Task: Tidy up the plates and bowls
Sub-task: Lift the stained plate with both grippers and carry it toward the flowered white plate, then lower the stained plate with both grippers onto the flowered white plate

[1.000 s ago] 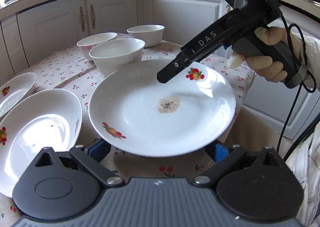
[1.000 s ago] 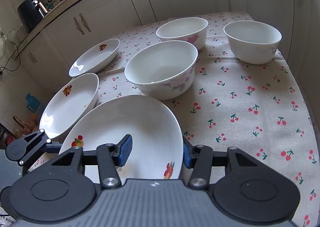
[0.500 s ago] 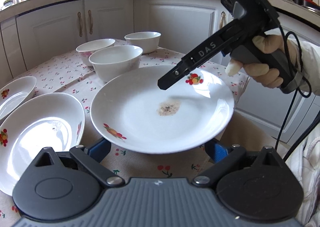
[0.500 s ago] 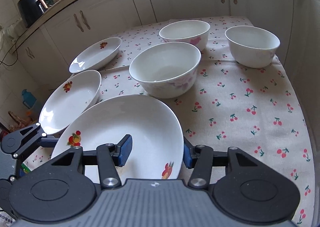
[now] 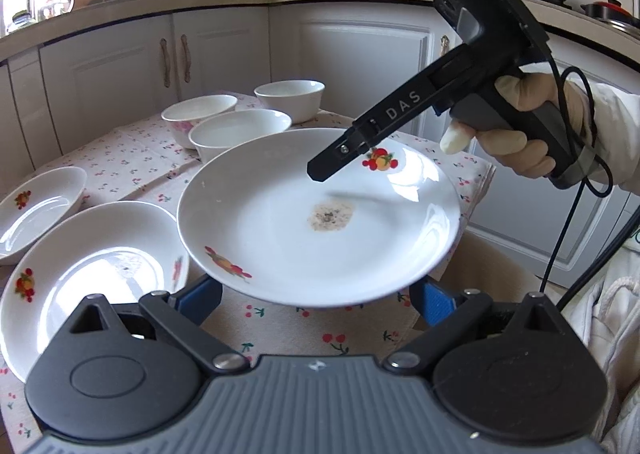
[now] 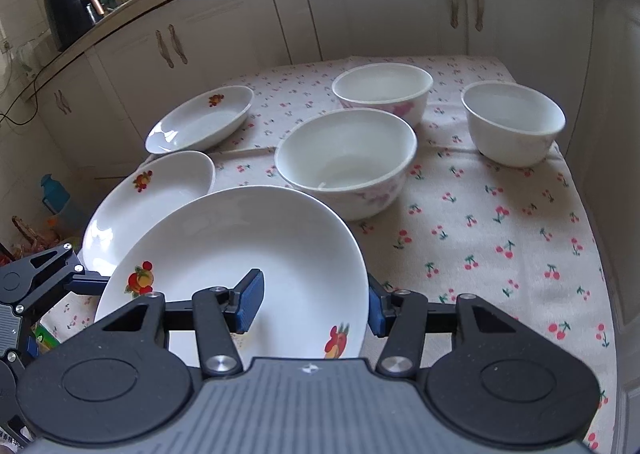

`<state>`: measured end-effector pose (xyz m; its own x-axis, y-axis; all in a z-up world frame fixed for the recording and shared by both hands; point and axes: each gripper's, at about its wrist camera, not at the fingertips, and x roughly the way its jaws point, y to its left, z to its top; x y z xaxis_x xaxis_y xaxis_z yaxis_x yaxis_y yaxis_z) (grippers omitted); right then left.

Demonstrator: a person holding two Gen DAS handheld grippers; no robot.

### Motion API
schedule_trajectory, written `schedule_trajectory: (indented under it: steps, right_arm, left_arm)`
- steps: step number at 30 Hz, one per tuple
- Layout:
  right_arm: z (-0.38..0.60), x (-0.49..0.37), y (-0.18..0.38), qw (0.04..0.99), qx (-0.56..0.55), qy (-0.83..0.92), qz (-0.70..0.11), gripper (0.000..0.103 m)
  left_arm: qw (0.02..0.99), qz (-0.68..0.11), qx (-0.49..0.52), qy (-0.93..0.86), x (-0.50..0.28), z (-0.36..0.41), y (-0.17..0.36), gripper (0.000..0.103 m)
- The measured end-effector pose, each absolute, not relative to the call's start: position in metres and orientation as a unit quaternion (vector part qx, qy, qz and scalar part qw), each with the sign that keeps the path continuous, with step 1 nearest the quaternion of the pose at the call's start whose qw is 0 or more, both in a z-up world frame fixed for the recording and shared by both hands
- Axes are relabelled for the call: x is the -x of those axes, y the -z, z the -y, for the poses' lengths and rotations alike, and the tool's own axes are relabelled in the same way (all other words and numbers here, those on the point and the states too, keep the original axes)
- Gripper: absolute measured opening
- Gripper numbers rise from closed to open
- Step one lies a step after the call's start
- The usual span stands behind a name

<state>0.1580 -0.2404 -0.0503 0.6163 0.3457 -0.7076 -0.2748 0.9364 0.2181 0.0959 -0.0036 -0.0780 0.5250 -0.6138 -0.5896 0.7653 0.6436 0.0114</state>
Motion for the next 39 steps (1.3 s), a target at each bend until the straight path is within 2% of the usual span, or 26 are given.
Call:
schedule_trajectory:
  steps: [18, 39]
  right_arm:
    - [0.167, -0.185, 0.028, 0.896, 0.002, -0.232, -0.379, 0.058]
    - [0.093, -0.239, 0.05, 0.872, 0.041, -0.268, -0.407, 0.058]
  left_arm:
    - [0.897, -0.269, -0.115, 0.331, -0.09, -0.055, 0.057, 0.099]
    - [0.905, -0.302, -0.083, 0.288, -0.121, -0.106, 0.075, 0.099]
